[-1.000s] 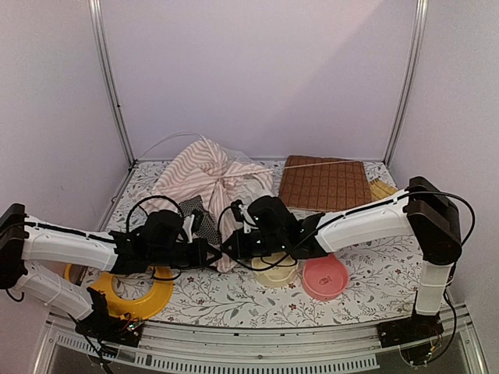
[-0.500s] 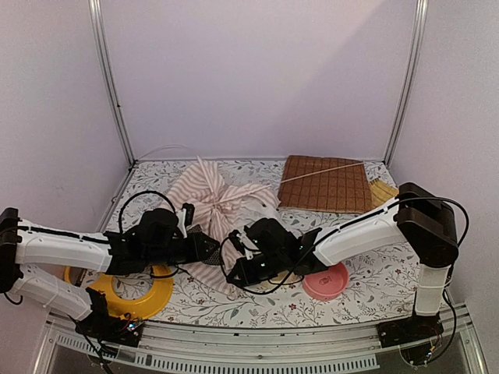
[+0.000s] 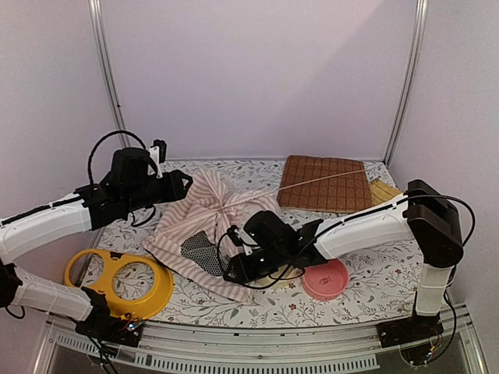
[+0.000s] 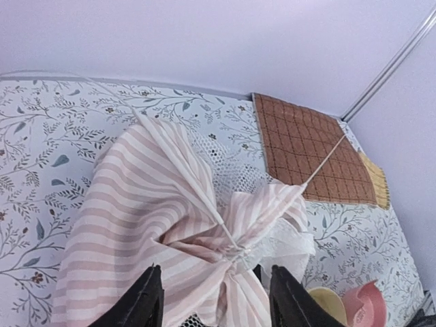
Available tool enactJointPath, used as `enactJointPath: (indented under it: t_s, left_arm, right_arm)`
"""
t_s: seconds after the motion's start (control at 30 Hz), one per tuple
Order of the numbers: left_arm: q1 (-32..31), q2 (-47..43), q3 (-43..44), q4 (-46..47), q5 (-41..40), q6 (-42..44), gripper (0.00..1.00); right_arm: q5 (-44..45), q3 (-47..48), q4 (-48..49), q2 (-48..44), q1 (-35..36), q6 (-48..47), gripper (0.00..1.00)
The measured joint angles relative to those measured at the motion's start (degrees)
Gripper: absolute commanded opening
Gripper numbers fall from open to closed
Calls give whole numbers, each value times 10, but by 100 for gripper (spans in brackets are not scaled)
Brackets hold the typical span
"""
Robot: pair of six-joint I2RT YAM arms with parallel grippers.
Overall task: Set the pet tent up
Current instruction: Pick up the tent from the center of the board.
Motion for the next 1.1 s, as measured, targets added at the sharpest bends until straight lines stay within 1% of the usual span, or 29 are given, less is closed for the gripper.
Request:
enactJointPath:
  t_s: [0.13, 0.3, 0.63, 0.77, 0.93, 1.1]
  left_arm:
    - [35, 38, 30, -25, 41, 59, 55]
    - [42, 80, 43, -51, 98, 111, 57]
    - [53, 119, 59, -69, 148, 157, 58]
    - [56, 125, 61, -69, 161, 160, 58]
    - [56, 129, 61, -65, 180, 156, 56]
    - [56, 129, 59, -55, 200, 142, 52]
  right_arm:
    - [10, 23, -37, -23, 0, -4, 58]
    - [24, 39, -76, -60, 0, -10, 69]
    - [57, 41, -158, -87, 0, -17, 81]
    - [66, 24, -181, -121, 0, -23, 88]
    - [80, 4, -200, -155, 0, -29, 90]
    - [91, -5, -210, -160, -4, -31, 91]
